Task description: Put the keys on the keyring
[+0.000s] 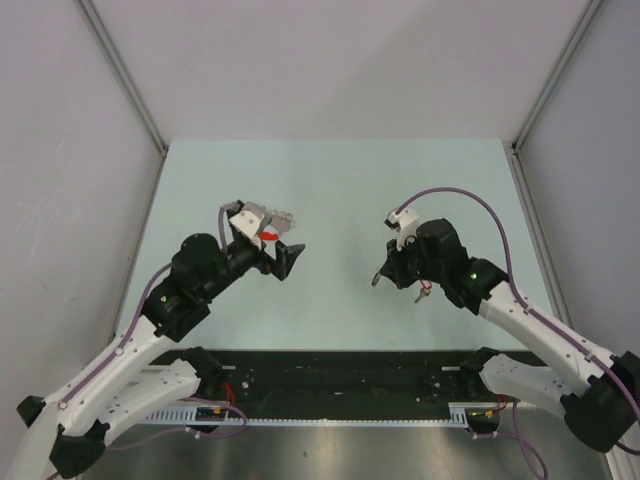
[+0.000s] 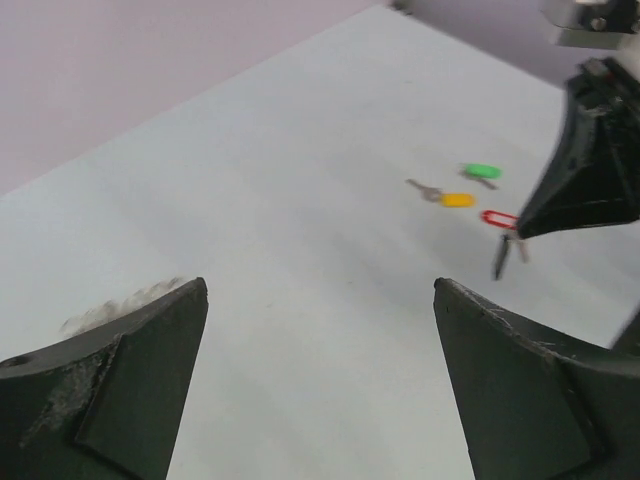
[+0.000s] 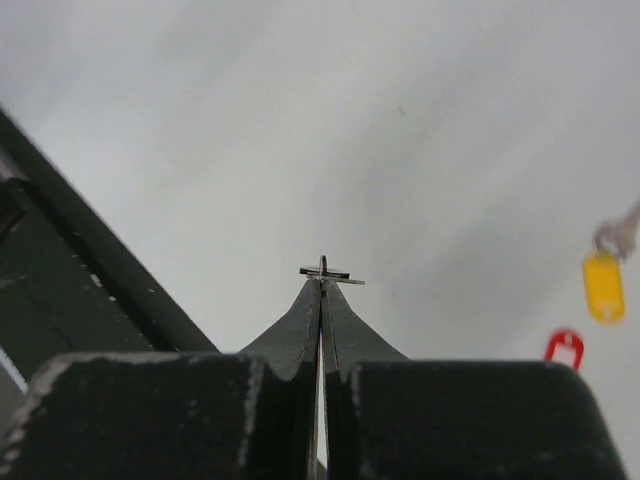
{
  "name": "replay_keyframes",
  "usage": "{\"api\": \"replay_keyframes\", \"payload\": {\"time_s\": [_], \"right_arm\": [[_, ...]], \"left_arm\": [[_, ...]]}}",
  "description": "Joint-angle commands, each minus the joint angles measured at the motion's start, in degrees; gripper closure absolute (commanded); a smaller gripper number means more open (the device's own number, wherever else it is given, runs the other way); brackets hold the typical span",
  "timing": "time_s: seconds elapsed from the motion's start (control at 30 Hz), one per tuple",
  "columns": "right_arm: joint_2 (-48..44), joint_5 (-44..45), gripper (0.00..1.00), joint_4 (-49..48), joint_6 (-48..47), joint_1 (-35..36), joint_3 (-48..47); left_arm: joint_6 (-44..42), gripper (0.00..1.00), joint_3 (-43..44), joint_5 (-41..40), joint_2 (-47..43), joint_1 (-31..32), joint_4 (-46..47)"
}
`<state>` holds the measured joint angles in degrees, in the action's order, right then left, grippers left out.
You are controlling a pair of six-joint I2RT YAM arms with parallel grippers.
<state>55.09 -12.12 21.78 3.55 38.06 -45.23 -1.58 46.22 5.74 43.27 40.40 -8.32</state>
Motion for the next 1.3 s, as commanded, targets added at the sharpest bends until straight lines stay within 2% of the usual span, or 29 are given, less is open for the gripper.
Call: {"api": "replay_keyframes", "payload": {"time_s": [0.0,0.07,0.2,0.37,0.67,0.97,1.27], "right_arm": [[6.67,7.90,1.00,10.11,6.46,-3.87,-3.98],[9.32,9.74,1.00,12.74,7.08,-4.84,-4.86],[16.35,14.57,1.00,16.53,7.43,-6.07,-7.23],[28.28,14.14,1.00,18.73,5.94,-5.98,-11.71],[42.54,16.24,1.00,13.30,1.82,-4.58,-18.74],[44.93,17.22,1.00,4.50,-1.09,-3.44,-19.81],[33.88,18.45,1.00,14.25,1.89,-0.89,-17.27]], "left_arm": [[-0.79,0.00,-2.09,-19.34,-3.27,0.20,-6.27],[-0.61,0.00,-3.41,-22.52,-4.93,0.20,-7.15],[-0.87,0.00,-5.34,-23.49,-7.31,0.20,-7.07],[-1.14,0.00,-5.96,-24.72,-8.99,-0.06,-7.33],[-0.26,0.00,-6.58,-22.88,-10.57,-3.65,-7.42],[0.62,0.00,-6.93,-21.38,-10.57,-6.48,-7.15],[0.62,0.00,-7.02,-21.21,-11.10,-7.09,-6.71]]}}
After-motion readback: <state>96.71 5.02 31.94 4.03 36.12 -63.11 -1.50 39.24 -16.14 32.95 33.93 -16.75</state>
